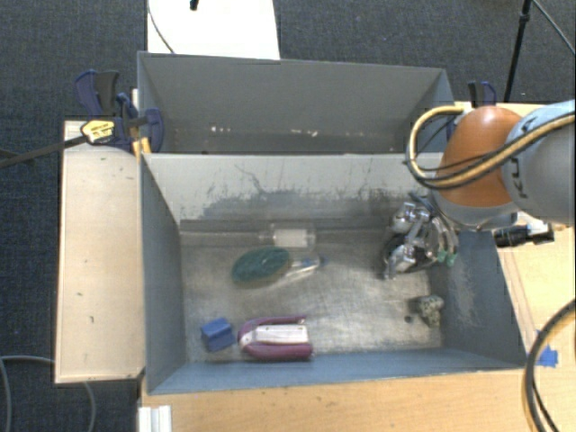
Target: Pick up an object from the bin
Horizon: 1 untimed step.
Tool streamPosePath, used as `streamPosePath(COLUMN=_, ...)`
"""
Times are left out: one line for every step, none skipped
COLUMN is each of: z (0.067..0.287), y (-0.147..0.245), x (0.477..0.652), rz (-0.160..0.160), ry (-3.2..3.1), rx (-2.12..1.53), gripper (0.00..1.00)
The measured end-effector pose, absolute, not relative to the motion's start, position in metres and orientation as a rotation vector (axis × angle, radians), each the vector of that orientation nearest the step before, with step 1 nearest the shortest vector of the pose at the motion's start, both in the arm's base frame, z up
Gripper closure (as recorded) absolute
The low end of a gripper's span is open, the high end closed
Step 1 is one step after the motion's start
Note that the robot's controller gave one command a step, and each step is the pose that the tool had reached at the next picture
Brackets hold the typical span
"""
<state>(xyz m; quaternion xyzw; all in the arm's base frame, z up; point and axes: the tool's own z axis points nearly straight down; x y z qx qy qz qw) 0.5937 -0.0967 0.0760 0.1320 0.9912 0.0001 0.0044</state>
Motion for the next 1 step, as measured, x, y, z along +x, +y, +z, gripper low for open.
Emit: streamPosePath(z=0.2349, y=-0.1162, x=0.5667, rz=-0.003, ry=3.131, rx=-0.108, gripper=1.00)
